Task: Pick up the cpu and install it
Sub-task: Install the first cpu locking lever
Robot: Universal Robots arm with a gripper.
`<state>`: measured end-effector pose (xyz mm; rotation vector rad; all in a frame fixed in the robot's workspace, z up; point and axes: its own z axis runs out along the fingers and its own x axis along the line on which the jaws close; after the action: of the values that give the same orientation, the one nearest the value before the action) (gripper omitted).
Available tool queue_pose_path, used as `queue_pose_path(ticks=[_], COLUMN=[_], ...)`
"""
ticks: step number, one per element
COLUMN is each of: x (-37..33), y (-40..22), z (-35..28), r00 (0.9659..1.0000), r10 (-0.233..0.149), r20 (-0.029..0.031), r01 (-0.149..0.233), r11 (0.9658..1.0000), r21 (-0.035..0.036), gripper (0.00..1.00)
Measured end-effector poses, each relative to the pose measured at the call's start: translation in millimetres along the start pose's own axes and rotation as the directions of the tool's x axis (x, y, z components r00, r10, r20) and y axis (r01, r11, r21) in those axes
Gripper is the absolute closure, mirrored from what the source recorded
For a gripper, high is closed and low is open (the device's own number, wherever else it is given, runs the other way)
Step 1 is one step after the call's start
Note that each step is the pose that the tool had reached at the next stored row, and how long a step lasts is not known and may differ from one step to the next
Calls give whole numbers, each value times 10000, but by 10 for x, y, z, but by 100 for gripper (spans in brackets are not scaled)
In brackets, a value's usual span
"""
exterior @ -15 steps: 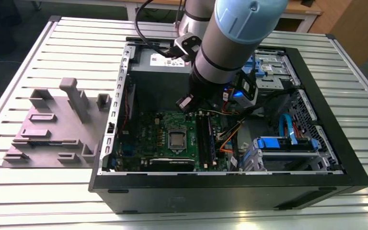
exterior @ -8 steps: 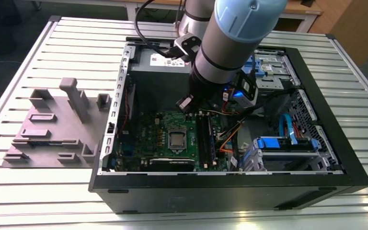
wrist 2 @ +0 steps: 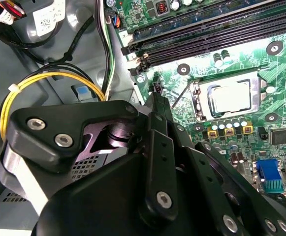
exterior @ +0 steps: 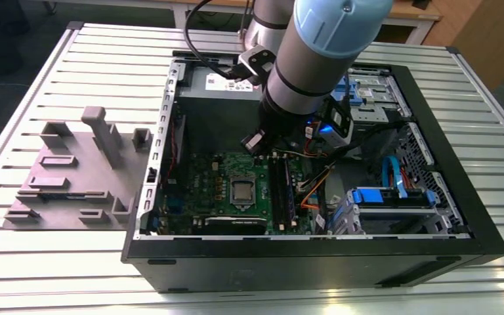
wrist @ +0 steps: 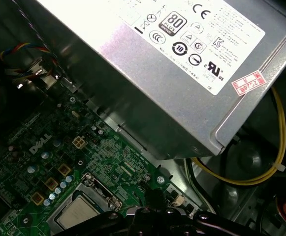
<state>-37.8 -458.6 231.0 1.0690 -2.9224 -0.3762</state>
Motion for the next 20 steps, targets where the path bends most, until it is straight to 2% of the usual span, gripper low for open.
queue_pose_path(ticks=[4,9,14,20], x=[9,24,44,70], y=[-5,-20,-42,-73], z=[-2,-6,-13,-22], r00=[10000,10000,9998,9991], r10=[-14,-67,-129,-200], r20=[-6,-61,-175,-366], r01=[14,67,132,211], r11=[10000,10000,9998,9993], r21=[2,47,154,306], gripper=[90,90,90,90])
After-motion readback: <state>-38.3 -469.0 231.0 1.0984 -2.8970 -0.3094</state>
